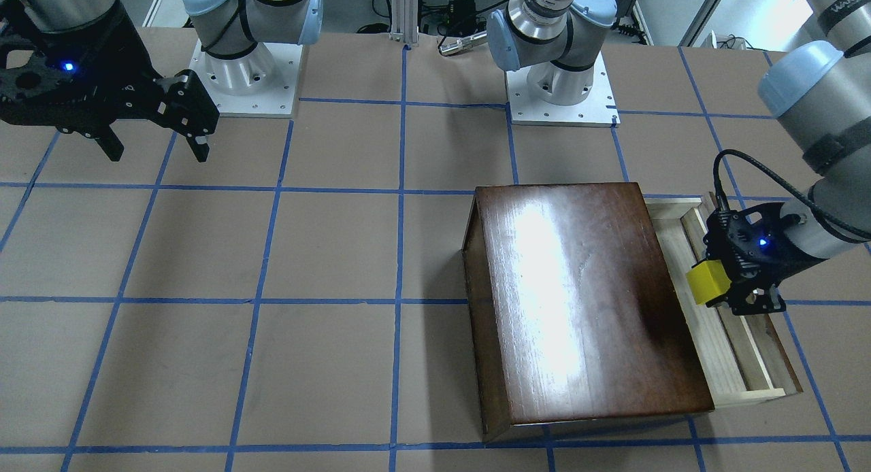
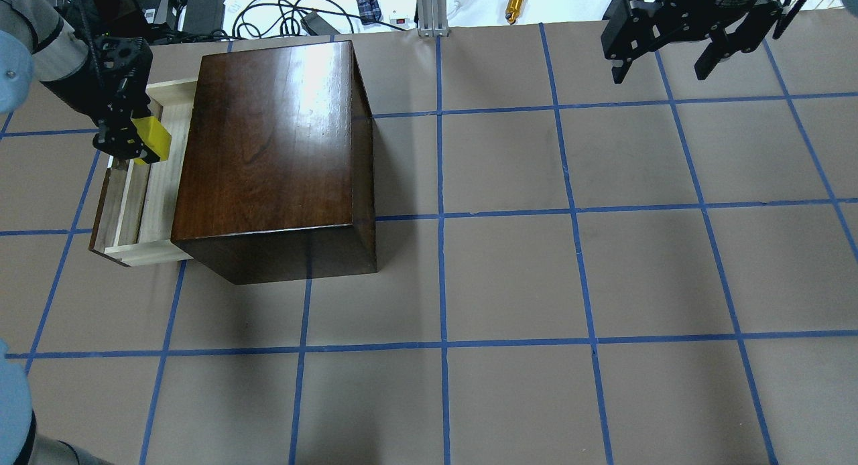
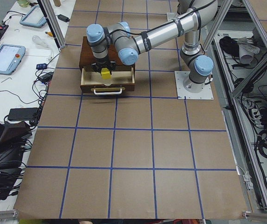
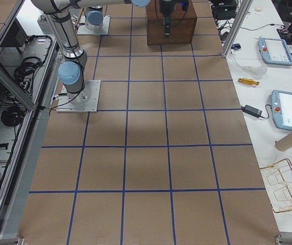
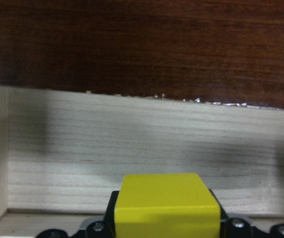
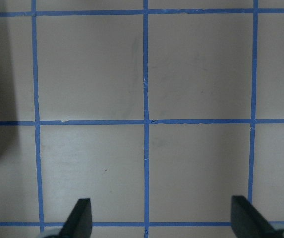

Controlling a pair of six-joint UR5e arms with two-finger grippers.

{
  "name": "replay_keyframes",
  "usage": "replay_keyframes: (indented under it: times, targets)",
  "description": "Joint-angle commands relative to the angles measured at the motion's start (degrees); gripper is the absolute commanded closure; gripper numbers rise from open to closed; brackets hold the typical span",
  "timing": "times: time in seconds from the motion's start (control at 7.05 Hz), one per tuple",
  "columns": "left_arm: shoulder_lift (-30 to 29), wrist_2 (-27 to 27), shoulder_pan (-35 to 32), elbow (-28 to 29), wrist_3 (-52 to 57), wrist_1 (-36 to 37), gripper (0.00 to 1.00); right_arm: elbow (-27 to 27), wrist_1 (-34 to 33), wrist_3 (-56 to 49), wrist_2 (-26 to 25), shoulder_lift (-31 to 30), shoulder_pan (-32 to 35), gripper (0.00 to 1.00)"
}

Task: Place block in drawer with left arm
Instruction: 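Lift the yellow cube and carry it over the open drawer, then lower the cube into the drawer and open the left gripper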

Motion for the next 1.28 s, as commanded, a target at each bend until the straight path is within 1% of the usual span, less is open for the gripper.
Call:
replay_keyframes:
  times: [0.0, 0.43, 0.57, 0.71, 0.85, 1.13]
  targets:
    - [0.1, 0.0, 0.8, -4.2, 3.5, 6.1, 1.00, 0.0, 0.0, 0.0, 0.1, 0.0, 0.0, 0.00]
    - [-0.1, 0.0, 0.7, -4.8, 3.4, 6.9, 1.00, 0.0, 0.0, 0.0, 0.1, 0.1, 0.0, 0.00]
    - [-0.5, -0.4, 0.9, -4.9, 3.4, 6.9, 0.72, 0.0, 0.0, 0.0, 0.1, 0.1, 0.0, 0.00]
    - [-0.6, -0.5, 0.9, -5.9, 3.2, 7.0, 0.11, 0.0, 0.0, 0.0, 0.1, 0.0, 0.0, 0.00]
    - [-0.5, -0.4, 1.0, -6.3, 2.9, 7.1, 0.09, 0.0, 0.0, 0.0, 0.1, 0.1, 0.0, 0.00]
    - [-0.1, 0.0, 1.0, -5.7, 2.9, 7.1, 0.08, 0.0, 0.0, 0.0, 0.1, 0.1, 0.0, 0.00]
